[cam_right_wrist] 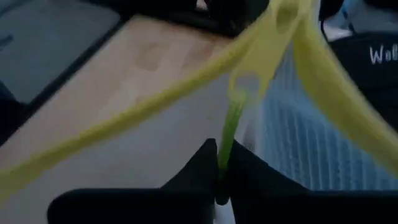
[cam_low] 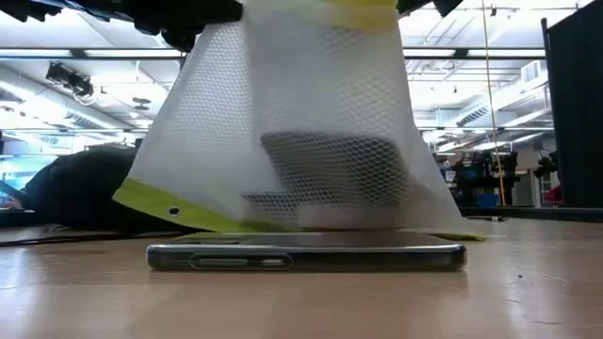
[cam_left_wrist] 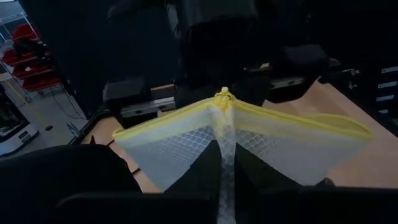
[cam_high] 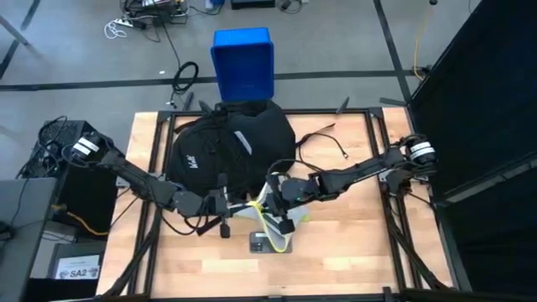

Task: Unpack backpack
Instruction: Close the zip bag

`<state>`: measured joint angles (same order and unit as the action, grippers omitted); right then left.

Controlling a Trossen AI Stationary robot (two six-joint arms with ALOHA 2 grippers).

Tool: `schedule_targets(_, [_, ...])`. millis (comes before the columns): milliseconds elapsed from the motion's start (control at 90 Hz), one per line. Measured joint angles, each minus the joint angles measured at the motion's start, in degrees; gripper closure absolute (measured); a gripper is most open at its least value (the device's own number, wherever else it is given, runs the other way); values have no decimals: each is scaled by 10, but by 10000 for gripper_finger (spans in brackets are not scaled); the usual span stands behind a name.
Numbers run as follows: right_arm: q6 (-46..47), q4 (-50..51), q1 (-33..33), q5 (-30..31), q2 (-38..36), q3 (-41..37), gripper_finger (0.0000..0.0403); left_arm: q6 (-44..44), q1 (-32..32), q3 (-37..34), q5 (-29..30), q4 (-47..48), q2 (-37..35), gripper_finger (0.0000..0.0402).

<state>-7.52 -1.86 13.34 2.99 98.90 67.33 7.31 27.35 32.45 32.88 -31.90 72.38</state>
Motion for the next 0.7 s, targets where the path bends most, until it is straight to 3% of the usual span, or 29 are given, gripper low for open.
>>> schedule_targets(500, [75, 190, 91, 166, -122, 0, 402, 2, 0, 0, 0, -5, 0, 402])
schedule_targets(700, [128, 263, 118, 205, -136, 0, 403, 13, 1, 1, 56, -5, 0, 402])
